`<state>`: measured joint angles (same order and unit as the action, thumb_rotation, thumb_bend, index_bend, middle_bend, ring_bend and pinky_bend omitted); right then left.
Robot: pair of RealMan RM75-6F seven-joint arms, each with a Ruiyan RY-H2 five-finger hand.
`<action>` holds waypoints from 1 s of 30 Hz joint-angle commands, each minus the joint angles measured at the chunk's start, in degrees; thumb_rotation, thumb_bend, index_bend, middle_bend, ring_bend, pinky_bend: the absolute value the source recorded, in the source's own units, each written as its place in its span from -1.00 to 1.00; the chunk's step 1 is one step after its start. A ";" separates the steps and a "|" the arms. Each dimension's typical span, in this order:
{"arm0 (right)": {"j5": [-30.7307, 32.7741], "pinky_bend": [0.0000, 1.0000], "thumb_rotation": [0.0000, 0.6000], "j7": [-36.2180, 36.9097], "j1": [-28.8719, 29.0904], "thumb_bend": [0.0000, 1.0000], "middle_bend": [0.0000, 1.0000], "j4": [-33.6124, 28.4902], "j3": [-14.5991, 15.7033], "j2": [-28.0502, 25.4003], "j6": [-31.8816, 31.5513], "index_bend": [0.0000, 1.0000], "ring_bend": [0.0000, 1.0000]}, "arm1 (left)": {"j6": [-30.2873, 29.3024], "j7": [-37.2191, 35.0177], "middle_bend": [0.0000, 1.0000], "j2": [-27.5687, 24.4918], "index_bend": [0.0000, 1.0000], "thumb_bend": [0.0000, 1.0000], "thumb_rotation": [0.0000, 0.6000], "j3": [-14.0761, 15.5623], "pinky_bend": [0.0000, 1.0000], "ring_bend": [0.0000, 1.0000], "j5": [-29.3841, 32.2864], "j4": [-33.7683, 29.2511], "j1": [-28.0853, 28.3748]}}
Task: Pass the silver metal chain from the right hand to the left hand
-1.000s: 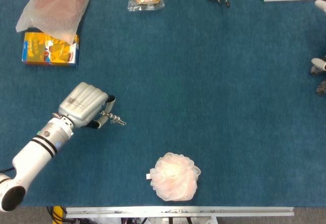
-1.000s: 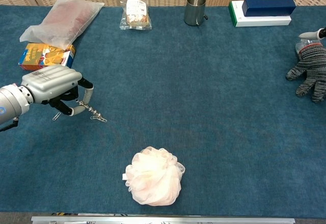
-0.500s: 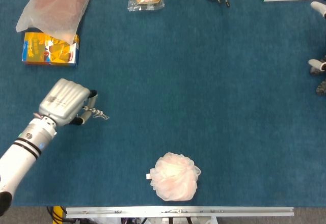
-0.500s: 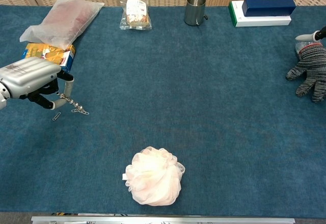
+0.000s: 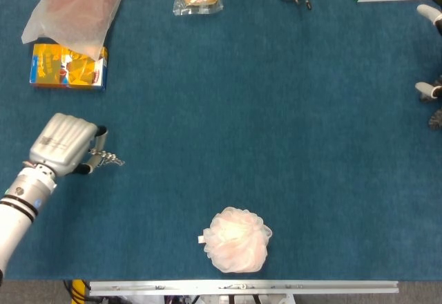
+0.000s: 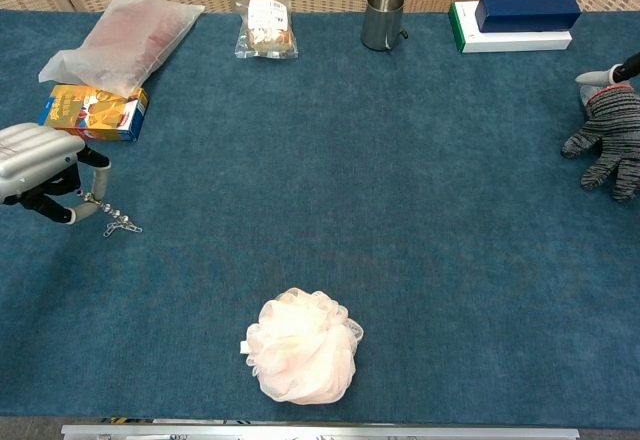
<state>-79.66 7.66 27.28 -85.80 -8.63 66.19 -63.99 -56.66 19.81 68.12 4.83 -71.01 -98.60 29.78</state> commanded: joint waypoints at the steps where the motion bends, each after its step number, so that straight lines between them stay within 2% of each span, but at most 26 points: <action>1: 0.09 -0.93 1.00 -0.05 -0.06 -1.00 -0.95 -0.06 -0.01 -0.05 -0.04 -0.74 -1.00 | -0.07 -0.45 1.00 -0.31 0.12 -0.25 1.00 0.20 1.00 1.00 0.47 0.52 -0.61; 30: 0.10 -0.93 1.00 0.05 0.13 -1.00 -0.95 0.18 0.25 0.51 0.58 -0.74 -1.00 | -0.04 -2.05 1.00 0.12 0.12 -0.25 1.00 -0.42 1.00 1.00 -0.33 2.27 -2.96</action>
<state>-79.55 7.70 27.41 -85.63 -8.39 66.71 -63.41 -56.66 17.74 68.26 4.44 -71.30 -96.28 26.83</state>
